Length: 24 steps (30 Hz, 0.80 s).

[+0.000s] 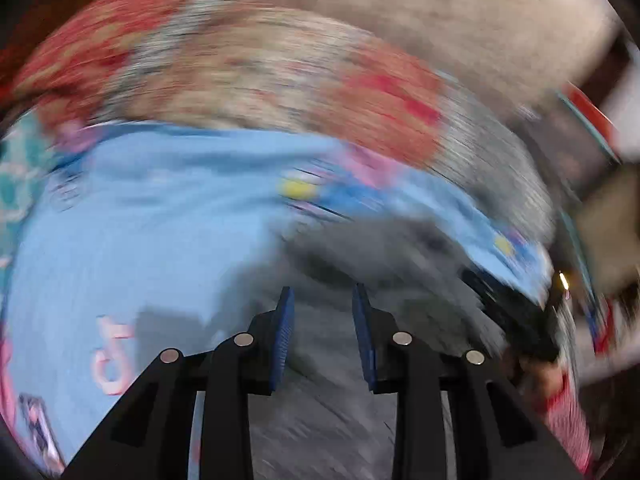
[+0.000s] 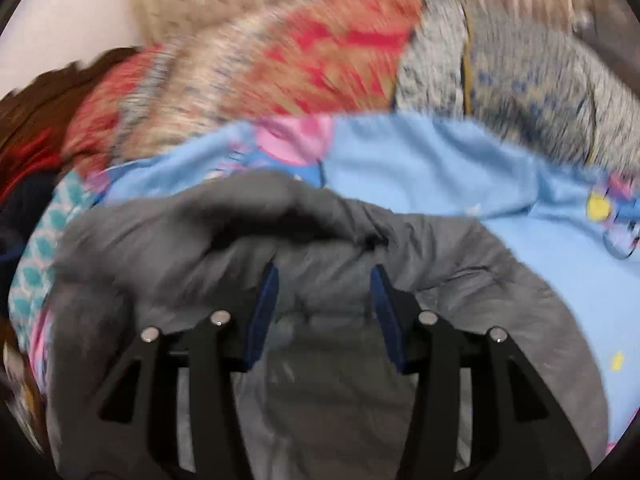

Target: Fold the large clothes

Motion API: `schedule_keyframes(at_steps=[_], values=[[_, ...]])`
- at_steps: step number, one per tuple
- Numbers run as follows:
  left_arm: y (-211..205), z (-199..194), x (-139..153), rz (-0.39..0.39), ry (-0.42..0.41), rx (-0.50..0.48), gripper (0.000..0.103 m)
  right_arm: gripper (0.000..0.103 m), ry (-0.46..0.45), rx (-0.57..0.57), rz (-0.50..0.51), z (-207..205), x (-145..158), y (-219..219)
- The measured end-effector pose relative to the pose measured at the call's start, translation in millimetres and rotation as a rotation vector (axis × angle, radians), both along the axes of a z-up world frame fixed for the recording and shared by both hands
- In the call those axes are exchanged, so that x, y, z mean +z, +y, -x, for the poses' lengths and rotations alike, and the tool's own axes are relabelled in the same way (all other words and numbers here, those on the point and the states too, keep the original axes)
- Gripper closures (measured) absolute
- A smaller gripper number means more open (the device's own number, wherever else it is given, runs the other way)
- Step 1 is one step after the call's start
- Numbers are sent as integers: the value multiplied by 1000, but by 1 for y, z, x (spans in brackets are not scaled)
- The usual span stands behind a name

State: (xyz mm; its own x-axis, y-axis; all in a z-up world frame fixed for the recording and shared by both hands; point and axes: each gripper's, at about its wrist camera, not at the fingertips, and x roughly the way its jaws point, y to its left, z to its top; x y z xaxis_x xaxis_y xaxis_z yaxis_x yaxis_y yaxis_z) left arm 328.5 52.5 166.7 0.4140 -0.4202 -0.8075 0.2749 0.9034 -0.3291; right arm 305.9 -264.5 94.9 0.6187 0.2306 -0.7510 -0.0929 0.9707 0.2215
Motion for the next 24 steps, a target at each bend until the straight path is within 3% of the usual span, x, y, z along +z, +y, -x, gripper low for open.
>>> schedule_keyframes(at_steps=[3, 6, 9, 12, 14, 15, 16, 18, 20, 24], values=[[-30, 45, -30, 28, 75, -163, 56, 57, 107, 144, -103, 13, -14, 11], [-46, 94, -55, 100, 108, -255, 56, 57, 168, 165, -110, 5, -35, 33], [-65, 126, -81, 18, 82, -291, 56, 57, 210, 147, -183, -1, -55, 52], [-50, 101, -118, -185, 87, -163, 57, 57, 236, 130, -190, 19, -62, 64], [-17, 66, -129, -299, 56, 4, 57, 57, 197, 140, -186, 40, -51, 67], [9, 48, -131, -310, 76, 107, 57, 57, 171, 156, -179, 53, -42, 76], [35, 35, -125, -250, 105, 184, 57, 57, 148, 178, -184, 66, -35, 85], [66, 31, -103, -111, 104, 248, 57, 57, 120, 232, -227, 105, -23, 97], [87, 46, -65, -2, 14, 255, 57, 57, 107, 326, -251, 144, -19, 124], [121, 87, -30, 33, -67, 304, 57, 49, 82, 464, -205, 201, -24, 182]])
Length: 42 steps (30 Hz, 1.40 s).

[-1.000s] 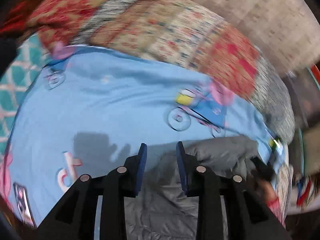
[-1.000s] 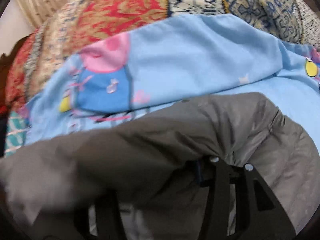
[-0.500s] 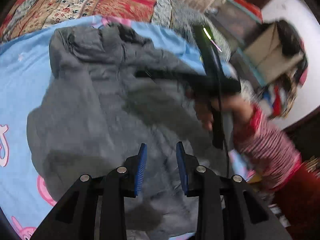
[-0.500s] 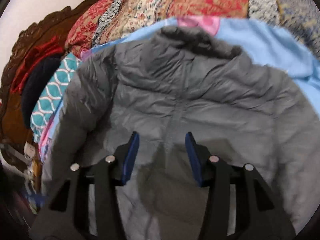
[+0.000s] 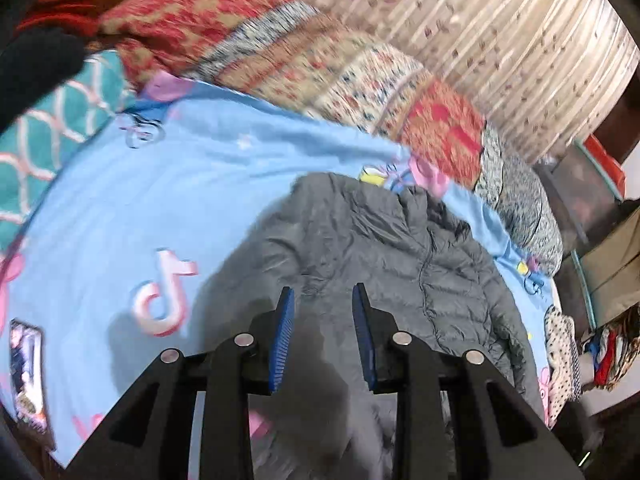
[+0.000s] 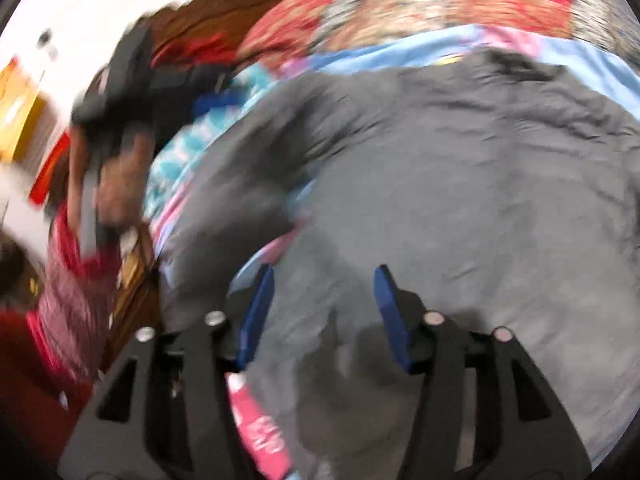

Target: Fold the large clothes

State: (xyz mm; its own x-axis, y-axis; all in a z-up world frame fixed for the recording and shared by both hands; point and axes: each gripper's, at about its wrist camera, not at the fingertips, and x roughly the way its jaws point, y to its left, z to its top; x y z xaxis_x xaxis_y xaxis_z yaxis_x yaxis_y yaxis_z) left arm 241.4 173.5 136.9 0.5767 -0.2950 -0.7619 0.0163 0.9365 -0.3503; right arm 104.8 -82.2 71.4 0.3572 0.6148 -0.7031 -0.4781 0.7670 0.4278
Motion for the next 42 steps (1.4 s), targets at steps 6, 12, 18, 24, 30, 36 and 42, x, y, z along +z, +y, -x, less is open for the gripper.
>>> schedule_keyframes(at_steps=[6, 12, 18, 24, 30, 36, 42], values=[[52, 63, -5, -47, 33, 25, 56, 45, 65, 55, 4, 40, -28, 59], [99, 126, -48, -41, 129, 43, 56, 38, -83, 162, 332, 59, -58, 114], [119, 165, -58, -5, 140, 57, 56, 90, -44, 127, 338, 41, -62, 132], [137, 179, -59, 37, 114, 84, 56, 81, 105, 205, 106, 63, -47, 153], [133, 177, -64, 67, 107, 65, 56, 44, 149, 88, 153, 75, -48, 129], [140, 172, -71, 100, 122, 88, 56, 23, 34, 35, 45, 79, 9, 120], [129, 168, -64, 96, 111, 72, 56, 89, 160, 109, 38, 53, -26, 153]])
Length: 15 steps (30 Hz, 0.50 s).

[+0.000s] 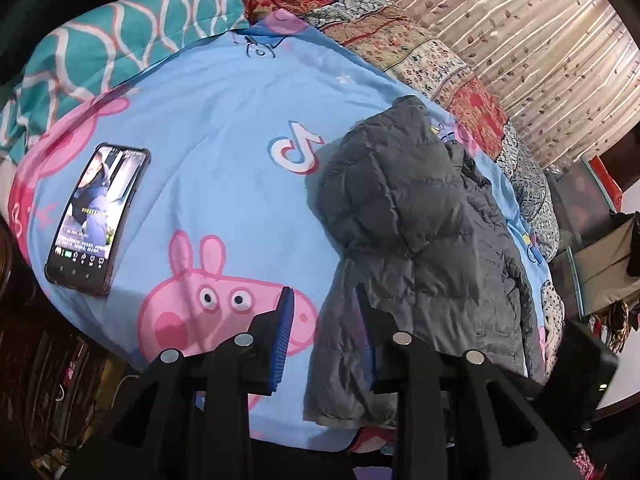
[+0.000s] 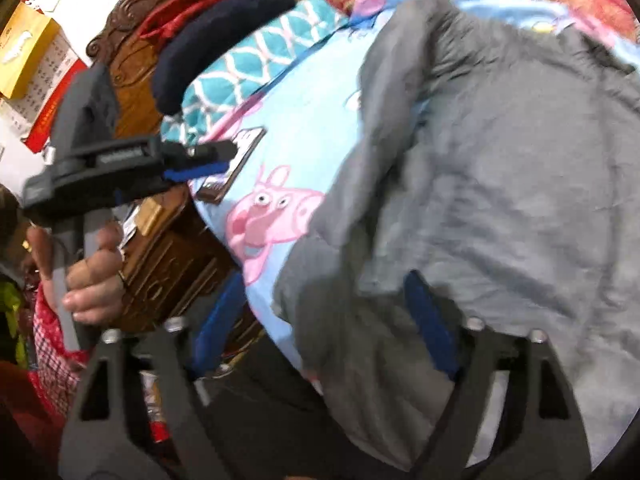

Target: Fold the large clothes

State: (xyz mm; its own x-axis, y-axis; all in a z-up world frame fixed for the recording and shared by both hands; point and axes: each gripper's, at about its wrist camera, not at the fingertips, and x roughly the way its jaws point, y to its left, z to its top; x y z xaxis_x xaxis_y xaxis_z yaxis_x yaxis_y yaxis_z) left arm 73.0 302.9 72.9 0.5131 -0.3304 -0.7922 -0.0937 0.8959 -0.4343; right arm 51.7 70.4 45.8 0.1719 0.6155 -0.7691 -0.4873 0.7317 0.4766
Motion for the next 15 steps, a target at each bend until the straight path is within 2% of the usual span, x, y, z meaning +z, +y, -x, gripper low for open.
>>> schedule_keyframes(at_steps=[1, 3, 5, 7, 9, 12, 15], values=[[-2, -2, 4, -7, -4, -4, 56, 100, 38, 14, -8, -5, 1, -5], [-4, -7, 11, -22, -18, -9, 56, 100, 17, 19, -46, -14, 27, -27], [-6, -18, 20, -43, -37, -19, 56, 100, -63, 29, -44, -30, 69, -63], [-16, -38, 31, -62, -59, -31, 56, 100, -135, 9, 9, -48, 100, -97], [-33, -63, 42, -74, -83, -47, 56, 100, -200, -20, 109, -77, 121, -133], [-73, -106, 56, -82, -141, -98, 56, 100, -229, -68, 278, -129, 120, -180], [-129, -161, 56, -67, -153, -168, 56, 100, -246, -118, 440, -185, 94, -216]])
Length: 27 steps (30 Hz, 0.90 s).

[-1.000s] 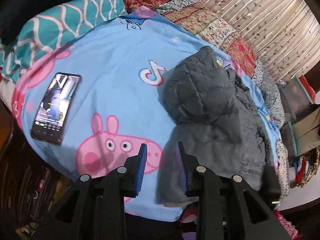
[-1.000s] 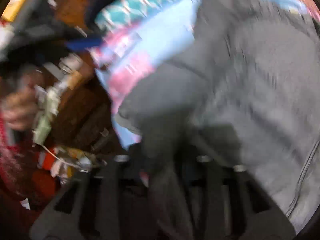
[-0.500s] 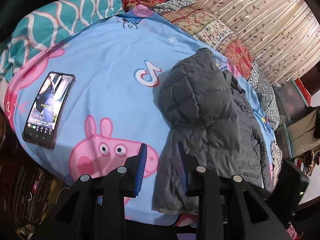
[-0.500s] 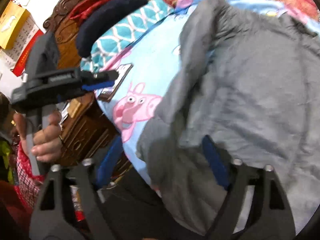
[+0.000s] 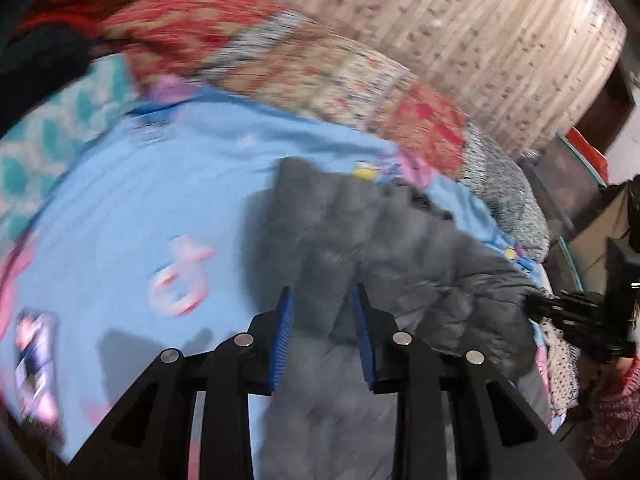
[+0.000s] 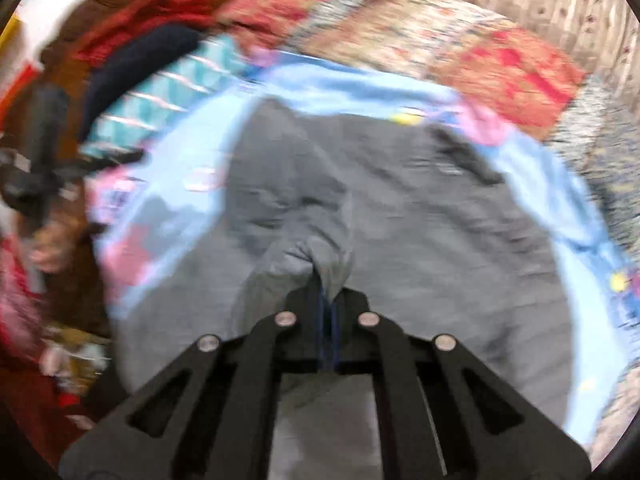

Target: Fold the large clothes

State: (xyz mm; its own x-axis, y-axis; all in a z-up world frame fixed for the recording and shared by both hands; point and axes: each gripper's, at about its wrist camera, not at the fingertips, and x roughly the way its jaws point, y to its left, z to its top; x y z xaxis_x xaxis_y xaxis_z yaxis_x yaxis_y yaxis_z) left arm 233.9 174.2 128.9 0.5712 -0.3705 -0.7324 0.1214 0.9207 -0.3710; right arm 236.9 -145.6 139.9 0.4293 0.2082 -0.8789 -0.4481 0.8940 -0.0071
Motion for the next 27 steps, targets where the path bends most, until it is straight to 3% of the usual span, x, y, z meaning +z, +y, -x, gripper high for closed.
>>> schedule_keyframes(at_steps=[6, 7, 9, 10, 12, 15, 17, 20, 23, 27], values=[[-97, -108, -56, -145, 90, -29, 56, 98, -31, -184, 140, -86, -67, -46], [-110, -125, -75, -210, 104, -17, 56, 95, -20, -239, 131, -100, -80, -57], [-120, -146, -107, -287, 153, 18, 56, 71, -18, -323, 113, -115, -100, -77], [-122, -153, -122, -317, 176, 37, 56, 68, -33, -365, 108, -117, -104, -85], [-124, -155, -136, -368, 154, 58, 56, 68, -66, -454, 30, -114, -105, -104], [-130, -146, -139, -432, 82, 50, 56, 67, -186, -543, -135, -78, -86, -119], [-132, -142, -141, -457, 52, 43, 56, 67, -214, -508, -226, -62, -80, -115], [-138, -137, -144, -480, 16, 45, 56, 67, -166, -400, -313, -46, -89, -96], [-140, -134, -144, -494, -7, 50, 56, 67, -82, -345, -314, -49, -117, -78], [-140, -130, -145, -499, -28, 52, 56, 67, -44, -397, -285, -60, -144, -80]])
